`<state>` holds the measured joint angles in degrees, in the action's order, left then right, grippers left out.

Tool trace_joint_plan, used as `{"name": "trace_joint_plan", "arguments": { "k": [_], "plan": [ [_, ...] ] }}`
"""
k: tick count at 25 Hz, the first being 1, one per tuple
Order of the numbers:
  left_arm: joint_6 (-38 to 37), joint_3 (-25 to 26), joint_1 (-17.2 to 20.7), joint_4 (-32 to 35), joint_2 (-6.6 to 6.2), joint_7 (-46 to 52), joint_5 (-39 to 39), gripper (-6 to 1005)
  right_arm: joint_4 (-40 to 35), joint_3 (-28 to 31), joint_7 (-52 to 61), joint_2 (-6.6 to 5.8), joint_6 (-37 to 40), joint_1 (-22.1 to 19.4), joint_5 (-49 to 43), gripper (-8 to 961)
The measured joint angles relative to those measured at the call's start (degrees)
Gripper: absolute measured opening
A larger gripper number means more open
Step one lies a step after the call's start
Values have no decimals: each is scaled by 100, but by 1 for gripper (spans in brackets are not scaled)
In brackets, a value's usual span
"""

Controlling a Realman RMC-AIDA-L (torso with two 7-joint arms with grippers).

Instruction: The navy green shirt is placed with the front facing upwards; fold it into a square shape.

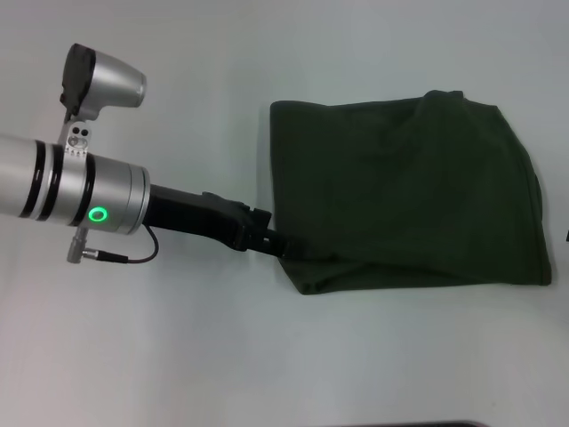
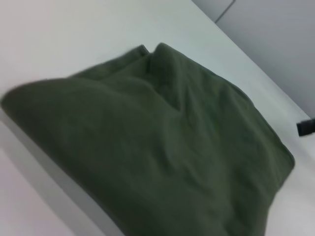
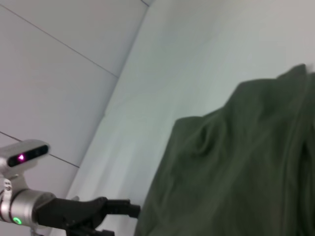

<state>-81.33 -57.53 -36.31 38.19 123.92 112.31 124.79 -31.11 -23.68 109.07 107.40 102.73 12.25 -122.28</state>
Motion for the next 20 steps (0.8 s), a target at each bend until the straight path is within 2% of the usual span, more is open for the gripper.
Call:
{"name": "trace_joint_plan", "arguments": {
  "k": [7, 10, 20],
  "plan": [
    [175, 58, 1, 164, -7, -15, -78, 917, 0, 75, 268, 0, -198, -13, -243, 852],
    [251, 91, 8, 225, -14, -200, -362, 917, 0, 161, 345, 0, -230, -20, -411, 852],
    [260, 510, 74, 225, -28, -489, -520, 917, 4, 292, 367, 41, -386, -30, -640, 851]
  ]
}}
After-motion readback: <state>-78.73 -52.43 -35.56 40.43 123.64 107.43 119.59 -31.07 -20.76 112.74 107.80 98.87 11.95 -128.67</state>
